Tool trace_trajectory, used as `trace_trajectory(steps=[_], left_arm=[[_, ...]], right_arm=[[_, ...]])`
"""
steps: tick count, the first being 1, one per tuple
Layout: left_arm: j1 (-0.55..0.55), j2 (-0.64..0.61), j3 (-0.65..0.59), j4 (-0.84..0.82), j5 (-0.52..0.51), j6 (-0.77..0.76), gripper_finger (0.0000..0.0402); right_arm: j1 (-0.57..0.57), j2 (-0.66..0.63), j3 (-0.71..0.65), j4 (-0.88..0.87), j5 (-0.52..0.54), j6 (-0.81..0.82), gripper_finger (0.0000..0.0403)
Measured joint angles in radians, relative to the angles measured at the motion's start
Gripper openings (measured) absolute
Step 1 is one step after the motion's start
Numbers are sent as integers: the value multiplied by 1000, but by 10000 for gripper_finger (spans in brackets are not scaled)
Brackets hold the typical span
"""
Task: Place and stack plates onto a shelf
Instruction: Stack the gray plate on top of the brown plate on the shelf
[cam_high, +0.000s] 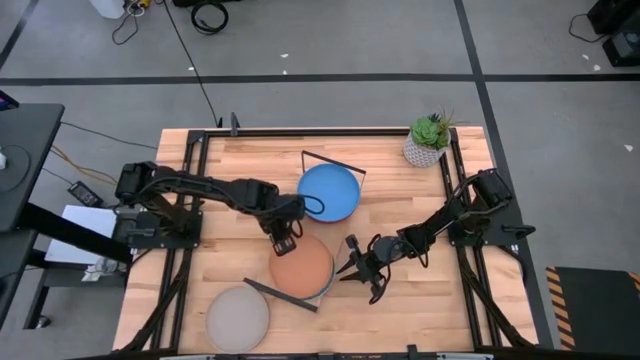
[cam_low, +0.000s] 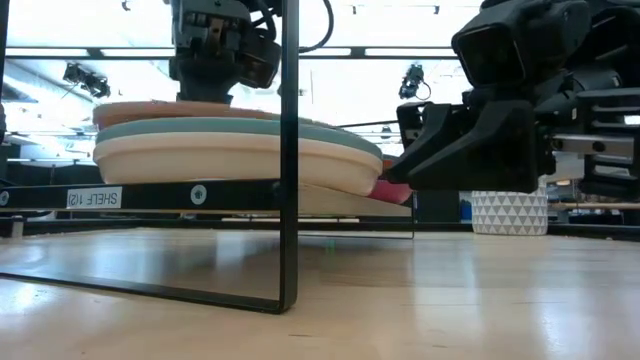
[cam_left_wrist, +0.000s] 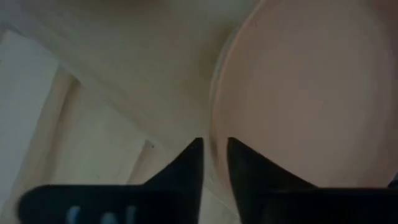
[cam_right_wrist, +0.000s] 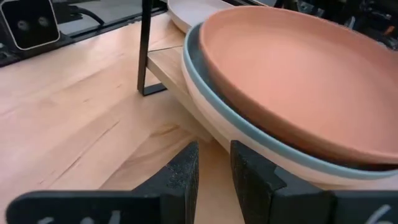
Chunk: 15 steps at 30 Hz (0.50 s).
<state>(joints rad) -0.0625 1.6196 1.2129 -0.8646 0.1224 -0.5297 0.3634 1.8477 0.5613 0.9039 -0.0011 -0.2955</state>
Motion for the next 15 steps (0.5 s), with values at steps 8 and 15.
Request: trace_trajectory(steps=[8, 15], left_arm=[[5, -12, 27, -30, 32, 19, 164], [-34, -102, 169, -28, 31, 31, 155]], right_arm=[[0, 0, 0, -8, 0, 0, 98], [0, -1, 0, -42, 16, -11, 98]])
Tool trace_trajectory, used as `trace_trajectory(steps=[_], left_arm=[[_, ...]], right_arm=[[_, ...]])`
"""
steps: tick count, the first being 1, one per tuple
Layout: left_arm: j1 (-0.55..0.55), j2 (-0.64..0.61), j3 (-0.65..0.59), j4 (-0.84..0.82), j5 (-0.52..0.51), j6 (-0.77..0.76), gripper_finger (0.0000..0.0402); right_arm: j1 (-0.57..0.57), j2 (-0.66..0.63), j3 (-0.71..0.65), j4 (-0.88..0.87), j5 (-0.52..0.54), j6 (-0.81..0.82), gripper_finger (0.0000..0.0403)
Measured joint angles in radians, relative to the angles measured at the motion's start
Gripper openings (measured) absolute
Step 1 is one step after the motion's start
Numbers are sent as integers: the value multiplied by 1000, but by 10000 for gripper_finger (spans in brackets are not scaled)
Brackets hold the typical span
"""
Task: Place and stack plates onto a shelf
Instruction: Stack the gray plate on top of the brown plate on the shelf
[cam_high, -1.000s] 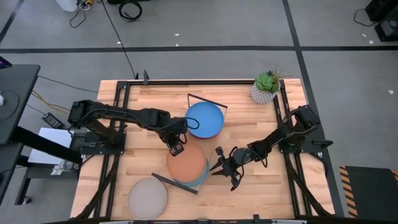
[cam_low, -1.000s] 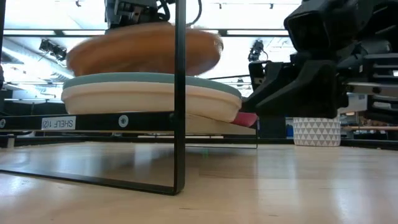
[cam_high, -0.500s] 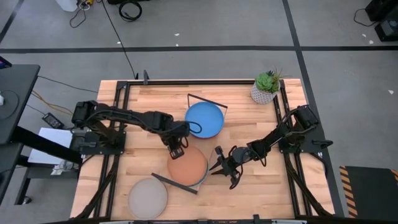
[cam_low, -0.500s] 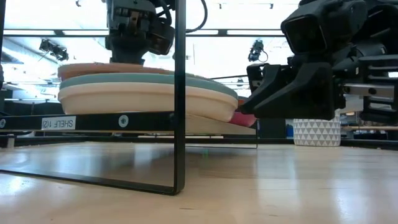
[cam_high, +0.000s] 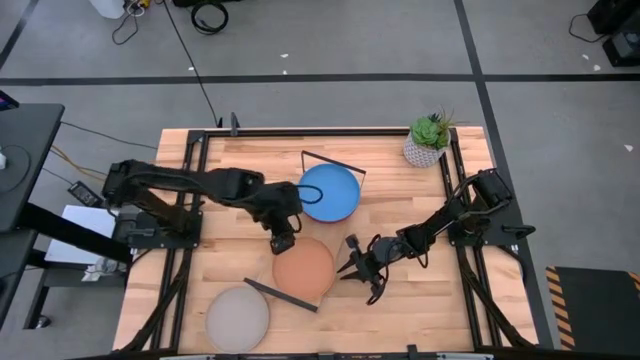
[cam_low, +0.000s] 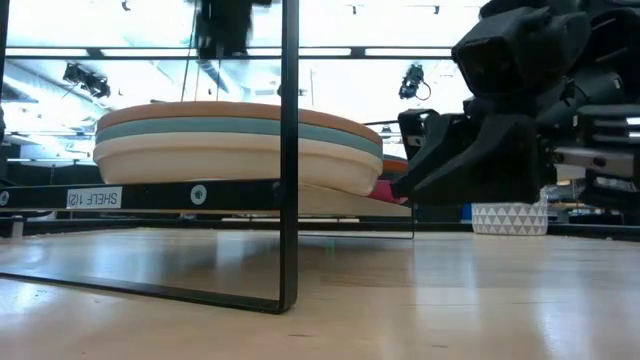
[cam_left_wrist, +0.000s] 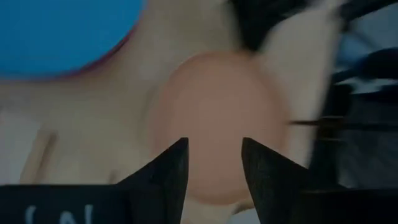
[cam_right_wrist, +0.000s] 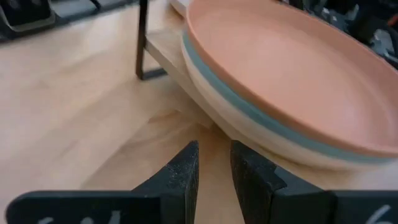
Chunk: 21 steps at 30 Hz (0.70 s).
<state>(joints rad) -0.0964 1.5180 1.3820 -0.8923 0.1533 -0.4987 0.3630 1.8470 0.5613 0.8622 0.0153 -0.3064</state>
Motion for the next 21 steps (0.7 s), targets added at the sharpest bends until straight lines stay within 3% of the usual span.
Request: trace_trajectory(steps=[3, 7, 12, 21], left_arm=[[-67, -43, 48, 71, -1, -15, 146], [-198, -67, 61, 103, -22, -164, 142], [-411, -64, 59, -52, -163, -397, 142], [-726, -60, 43, -115, -452, -885, 142]], right_arm=[[0, 0, 0, -19, 43, -4, 98], [0, -1, 0, -46, 91, -11, 98], [0, -25, -4, -64, 105, -15, 98], [7, -88, -53, -65, 100, 67, 98]])
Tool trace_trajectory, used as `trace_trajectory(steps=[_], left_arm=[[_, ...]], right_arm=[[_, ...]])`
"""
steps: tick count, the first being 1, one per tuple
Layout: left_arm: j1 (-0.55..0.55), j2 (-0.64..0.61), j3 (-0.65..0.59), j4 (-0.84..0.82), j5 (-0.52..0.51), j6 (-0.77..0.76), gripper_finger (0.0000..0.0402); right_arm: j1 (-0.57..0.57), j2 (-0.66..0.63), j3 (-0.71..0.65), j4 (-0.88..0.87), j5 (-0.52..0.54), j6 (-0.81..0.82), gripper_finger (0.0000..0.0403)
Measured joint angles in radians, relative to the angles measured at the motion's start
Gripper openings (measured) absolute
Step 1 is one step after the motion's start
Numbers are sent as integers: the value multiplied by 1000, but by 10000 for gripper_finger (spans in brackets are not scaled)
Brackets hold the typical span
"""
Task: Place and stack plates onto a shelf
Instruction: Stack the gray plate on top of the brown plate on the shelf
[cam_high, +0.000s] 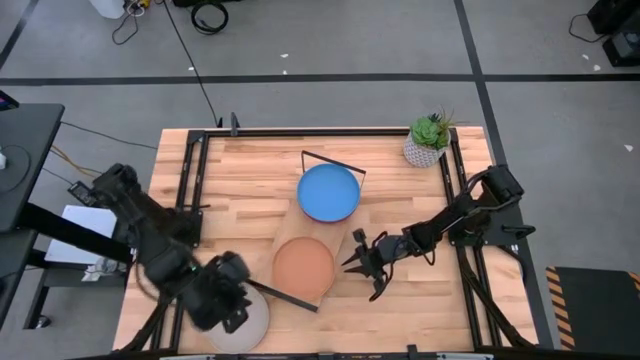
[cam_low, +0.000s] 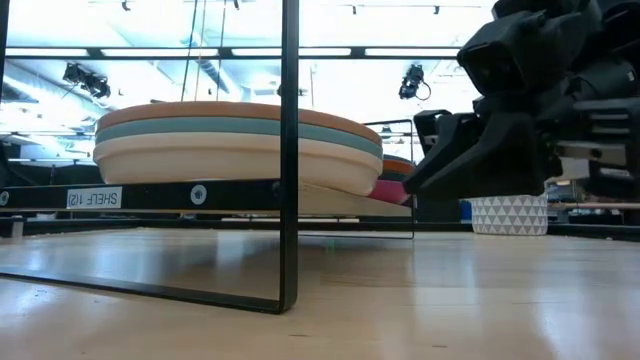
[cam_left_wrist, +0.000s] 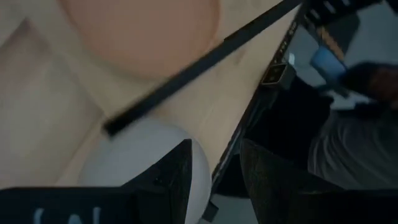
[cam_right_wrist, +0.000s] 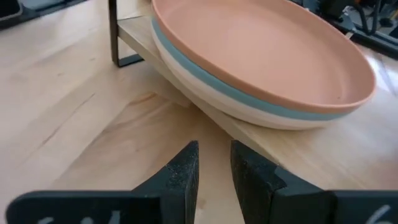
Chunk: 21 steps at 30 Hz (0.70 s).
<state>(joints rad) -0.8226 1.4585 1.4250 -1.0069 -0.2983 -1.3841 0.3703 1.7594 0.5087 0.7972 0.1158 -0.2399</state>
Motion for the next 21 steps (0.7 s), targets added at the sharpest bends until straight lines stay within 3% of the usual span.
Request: trace_trajectory(steps=[7, 15, 21], left_arm=[[-124, 50, 0, -169, -32, -312, 142], [-157, 160, 0, -228, 110, -371, 142], [-170, 181, -54, -202, 119, -418, 141]], right_arm=[[38, -2, -1, -3, -11, 44, 98], [98, -2, -1, -8, -12, 65, 98], [130, -2, -1, 3, -12, 65, 98]])
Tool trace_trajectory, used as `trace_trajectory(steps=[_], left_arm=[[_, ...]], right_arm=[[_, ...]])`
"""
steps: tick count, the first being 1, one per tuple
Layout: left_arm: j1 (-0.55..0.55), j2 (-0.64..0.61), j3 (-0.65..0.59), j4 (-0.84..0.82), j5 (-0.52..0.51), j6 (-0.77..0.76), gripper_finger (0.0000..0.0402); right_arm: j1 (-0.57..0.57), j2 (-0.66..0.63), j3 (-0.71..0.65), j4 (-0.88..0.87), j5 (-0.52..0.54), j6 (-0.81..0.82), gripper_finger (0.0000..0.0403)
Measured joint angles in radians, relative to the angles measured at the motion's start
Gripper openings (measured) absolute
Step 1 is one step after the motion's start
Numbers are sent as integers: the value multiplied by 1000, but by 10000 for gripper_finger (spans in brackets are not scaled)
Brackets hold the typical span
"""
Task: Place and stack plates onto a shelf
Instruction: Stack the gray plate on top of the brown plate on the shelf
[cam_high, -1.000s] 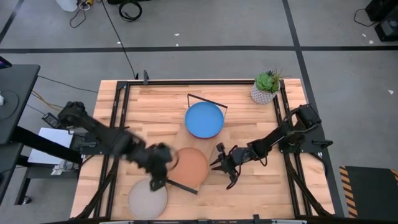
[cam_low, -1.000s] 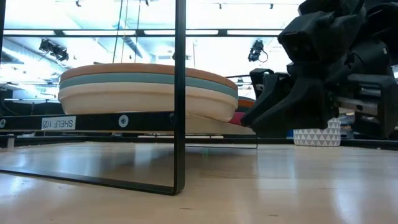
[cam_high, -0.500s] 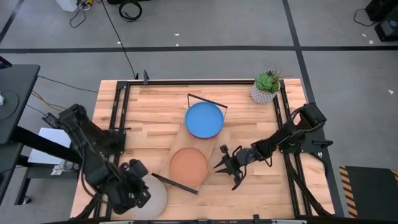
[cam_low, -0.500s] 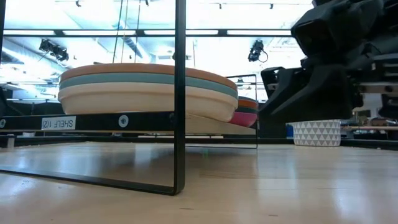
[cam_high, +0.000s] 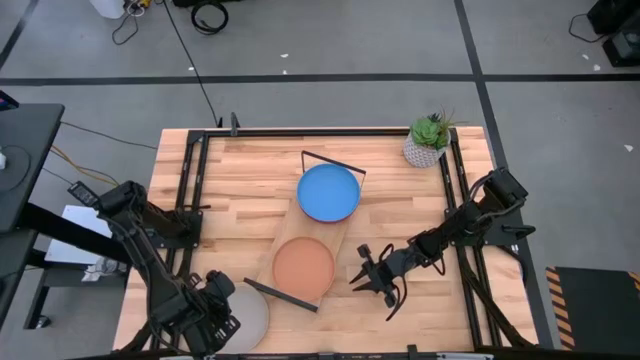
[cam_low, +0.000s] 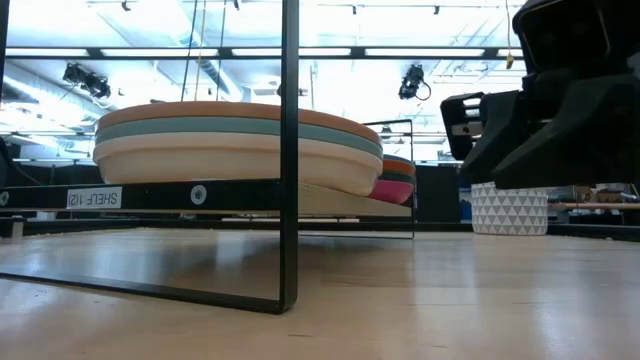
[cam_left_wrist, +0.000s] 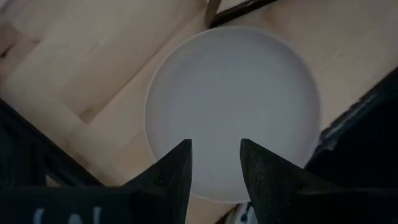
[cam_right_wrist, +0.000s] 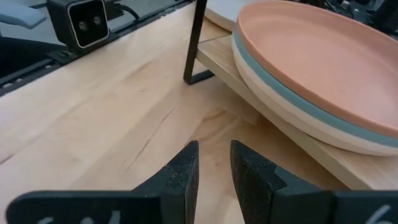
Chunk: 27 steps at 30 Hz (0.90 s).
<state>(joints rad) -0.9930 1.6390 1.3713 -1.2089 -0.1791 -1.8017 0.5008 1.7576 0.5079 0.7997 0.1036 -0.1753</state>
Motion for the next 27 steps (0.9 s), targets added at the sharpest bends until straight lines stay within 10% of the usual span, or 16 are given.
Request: trace_trajectory(steps=[27], left_arm=[[13, -164, -619, 527, 151, -79, 141]], right_arm=[[17, 0, 0, 13, -1, 43, 98]])
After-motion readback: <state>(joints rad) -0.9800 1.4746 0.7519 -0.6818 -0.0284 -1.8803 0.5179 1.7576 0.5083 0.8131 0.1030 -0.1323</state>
